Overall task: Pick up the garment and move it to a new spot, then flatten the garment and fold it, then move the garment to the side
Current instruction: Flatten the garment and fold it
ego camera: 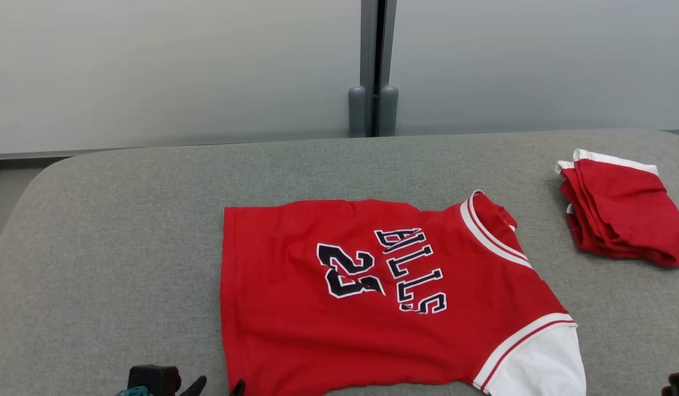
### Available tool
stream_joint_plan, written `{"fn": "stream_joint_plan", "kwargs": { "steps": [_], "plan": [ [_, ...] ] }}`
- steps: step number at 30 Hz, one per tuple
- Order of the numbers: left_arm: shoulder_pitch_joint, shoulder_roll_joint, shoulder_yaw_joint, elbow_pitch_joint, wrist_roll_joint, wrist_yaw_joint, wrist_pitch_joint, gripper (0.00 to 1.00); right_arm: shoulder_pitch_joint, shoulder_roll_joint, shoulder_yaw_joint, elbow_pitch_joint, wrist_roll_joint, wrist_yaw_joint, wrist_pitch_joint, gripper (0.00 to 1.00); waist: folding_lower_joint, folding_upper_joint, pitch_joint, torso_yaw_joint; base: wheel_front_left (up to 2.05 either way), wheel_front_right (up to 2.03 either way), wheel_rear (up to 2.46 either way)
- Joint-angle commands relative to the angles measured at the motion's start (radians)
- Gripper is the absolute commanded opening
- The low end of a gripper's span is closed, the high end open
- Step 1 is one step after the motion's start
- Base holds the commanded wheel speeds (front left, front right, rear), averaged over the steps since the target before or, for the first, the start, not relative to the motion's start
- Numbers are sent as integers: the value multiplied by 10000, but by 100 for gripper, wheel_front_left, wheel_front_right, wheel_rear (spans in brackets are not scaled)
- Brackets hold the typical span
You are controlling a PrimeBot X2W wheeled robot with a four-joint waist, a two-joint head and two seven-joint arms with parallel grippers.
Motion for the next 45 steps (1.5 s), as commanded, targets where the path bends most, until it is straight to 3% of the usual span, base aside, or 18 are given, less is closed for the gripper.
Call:
{"fn": "stream_joint_plan", "kwargs": {
  "steps": [1, 9, 22, 23, 26, 28, 32, 33, 34, 35, 36, 45],
  "plan": [
    [71, 144, -87, 10, -100, -71, 293, 100, -28, 155, -29, -99, -32, 22, 305, 100, 0, -1, 135, -60, 0, 0, 0],
    [-547, 44, -426, 573, -279, -489, 848, 100, -583, 552, 198, 284, -628, 22, 640, 100, 0, -1, 644, -126, 0, 0, 0],
    [-1047, -200, -698, 1543, -391, -1011, 872, 100, -979, 694, 541, 911, -566, 22, 623, 98, 0, -1, 710, -252, 0, 0, 0],
    [-1032, -188, -729, 1542, -400, -1027, 940, 100, -999, 681, 558, 925, -546, 22, 618, 91, 0, -1, 715, -263, 0, 0, 0],
    [-924, -129, -794, 1519, -480, -1000, 1131, 100, -1035, 645, 637, 937, -529, 22, 544, 80, 0, -1, 738, -292, 0, 0, 0],
    [-877, -87, -820, 1525, -520, -929, 1292, 100, -1079, 665, 692, 967, -522, 22, 504, 53, 0, -1, 753, -295, 0, 0, 0],
    [-794, -19, -825, 1510, -568, -800, 1487, 100, -1154, 675, 799, 1061, -462, 22, 399, 30, 0, -1, 750, -288, 0, 0, 0],
    [-796, -9, -820, 1503, -575, -790, 1498, 89, -1157, 664, 813, 1084, -446, 22, 363, 8, 0, -1, 745, -284, 0, 0, 0],
    [-798, -2, -816, 1505, -585, -784, 1500, 66, -1161, 647, 834, 1112, -434, 22, 345, 0, 0, -1, 737, -281, 0, 0, 0],
    [-791, -3, -820, 1519, -606, -788, 1505, 36, -1175, 626, 854, 1132, -440, 22, 328, 0, 0, -1, 724, -280, 0, 0, 0],
    [-784, -2, -812, 1527, -617, -792, 1489, 0, -1196, 600, 885, 1136, -426, 22, 302, 0, 0, -1, 714, -282, 0, 0, 0],
    [-655, 252, -275, 1002, -764, -719, 960, 0, -1079, 283, 451, 639, -280, 22, -112, 0, 0, -1, 546, -294, 0, 0, 0]
  ]
}}
